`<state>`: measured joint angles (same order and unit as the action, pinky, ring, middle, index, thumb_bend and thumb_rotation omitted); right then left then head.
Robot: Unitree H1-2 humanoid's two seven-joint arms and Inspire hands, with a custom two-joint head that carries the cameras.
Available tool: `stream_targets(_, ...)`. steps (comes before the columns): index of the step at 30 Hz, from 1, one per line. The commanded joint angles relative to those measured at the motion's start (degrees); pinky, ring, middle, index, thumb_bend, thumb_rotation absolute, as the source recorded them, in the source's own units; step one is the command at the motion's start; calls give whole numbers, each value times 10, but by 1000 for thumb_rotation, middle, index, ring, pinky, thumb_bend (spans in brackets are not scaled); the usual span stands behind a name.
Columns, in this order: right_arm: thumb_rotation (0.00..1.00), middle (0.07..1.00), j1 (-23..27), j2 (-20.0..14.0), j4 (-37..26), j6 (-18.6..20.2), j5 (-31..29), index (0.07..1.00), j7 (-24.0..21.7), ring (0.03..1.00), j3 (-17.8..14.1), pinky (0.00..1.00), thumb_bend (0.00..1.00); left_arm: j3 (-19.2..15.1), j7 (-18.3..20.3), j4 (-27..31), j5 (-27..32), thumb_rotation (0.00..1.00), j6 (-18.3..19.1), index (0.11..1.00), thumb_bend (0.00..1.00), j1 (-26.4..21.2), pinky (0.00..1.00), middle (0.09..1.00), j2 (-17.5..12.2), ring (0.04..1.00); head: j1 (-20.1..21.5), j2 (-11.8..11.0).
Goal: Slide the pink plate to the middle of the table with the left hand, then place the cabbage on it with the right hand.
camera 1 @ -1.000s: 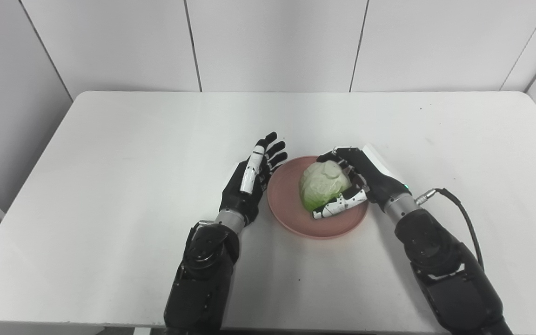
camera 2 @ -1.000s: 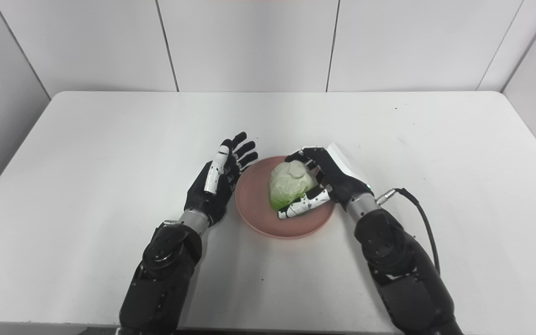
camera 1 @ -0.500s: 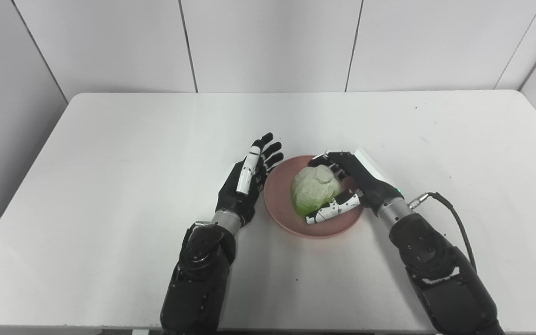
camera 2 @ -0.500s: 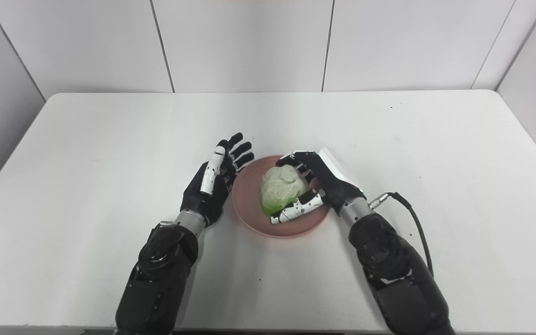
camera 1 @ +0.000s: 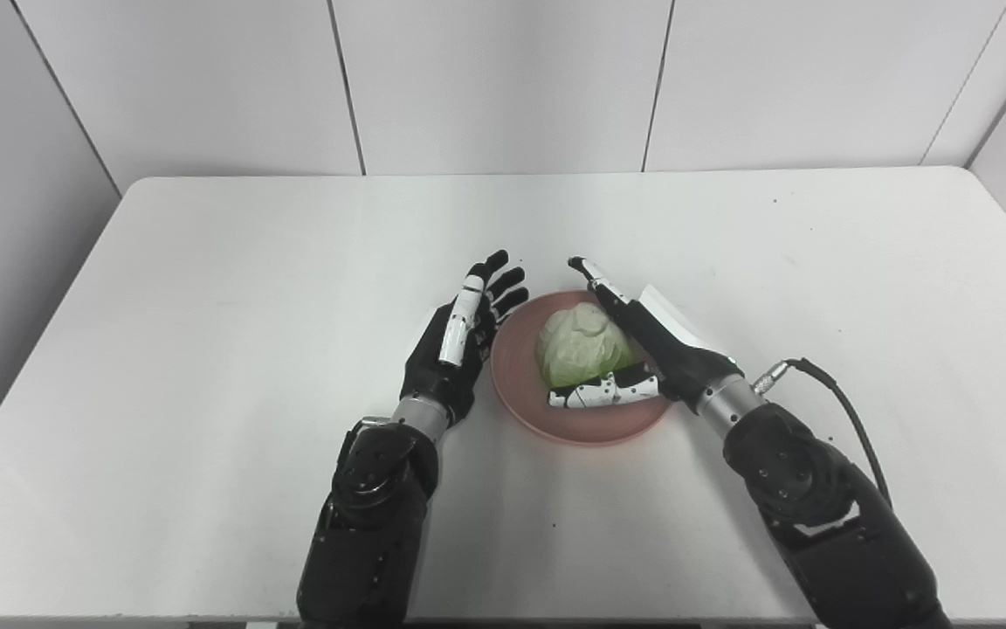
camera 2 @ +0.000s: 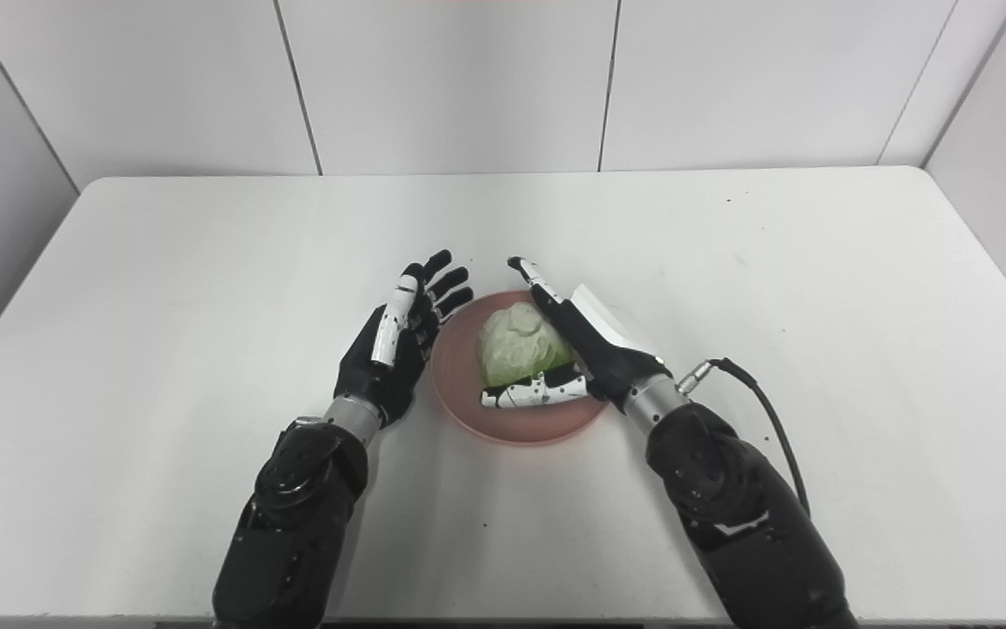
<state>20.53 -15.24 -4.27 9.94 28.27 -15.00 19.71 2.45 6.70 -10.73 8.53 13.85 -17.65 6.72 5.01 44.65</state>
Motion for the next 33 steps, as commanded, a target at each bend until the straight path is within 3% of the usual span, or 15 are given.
stream_targets(1,494,1000,25,-5,-25,-3,14,1000,0,999,-3,859,1000,-2,-5,-8,-1,1000,36,909,441,11,881,909,-6,895,0,0)
stream_targets(8,564,1000,24,-11,-66,-7,25,1000,-6,1000,-23,880,1000,-2,-5,-10,-4,1000,33,912,441,10,886,914,-9,898,5,-3)
stream_targets(15,628,1000,14,2,-139,-17,-12,1000,30,1000,-98,885,1000,-5,-4,-13,-4,1000,16,909,431,15,877,908,-12,897,8,-8)
stream_targets(17,675,1000,10,12,-141,-19,-24,1000,43,1000,-113,953,1000,-4,0,-15,-7,1000,5,910,425,17,880,913,-16,899,9,-10)
stream_targets(18,684,1000,2,23,-140,-11,-39,1000,53,1000,-128,965,1000,-4,1,-14,-7,1000,-1,911,424,19,881,914,-17,899,9,-12)
stream_targets(20,934,1000,-14,48,-138,12,-90,1000,60,1000,-158,965,1000,-3,2,-7,-9,1000,-10,912,424,27,893,918,-18,905,9,-14)
stream_targets(22,987,1000,-35,71,-133,39,-155,1000,55,1000,-188,993,1000,-1,0,3,-14,1000,-24,923,413,37,906,923,-20,913,7,-14)
stream_targets(27,1000,1000,-94,123,-90,36,-263,1000,61,1000,-230,1000,981,5,-7,35,-36,1000,-63,931,409,74,907,931,-28,919,1,-15)
stream_targets(30,1000,1000,-131,147,-68,-3,-286,1000,74,1000,-232,1000,628,9,-9,60,-48,1000,-66,933,423,96,900,936,-31,923,2,-15)
stream_targets(33,1000,1000,-152,156,-49,-34,-289,1000,83,1000,-225,1000,367,11,-6,82,-51,1000,-64,932,436,116,898,934,-34,922,4,-17)
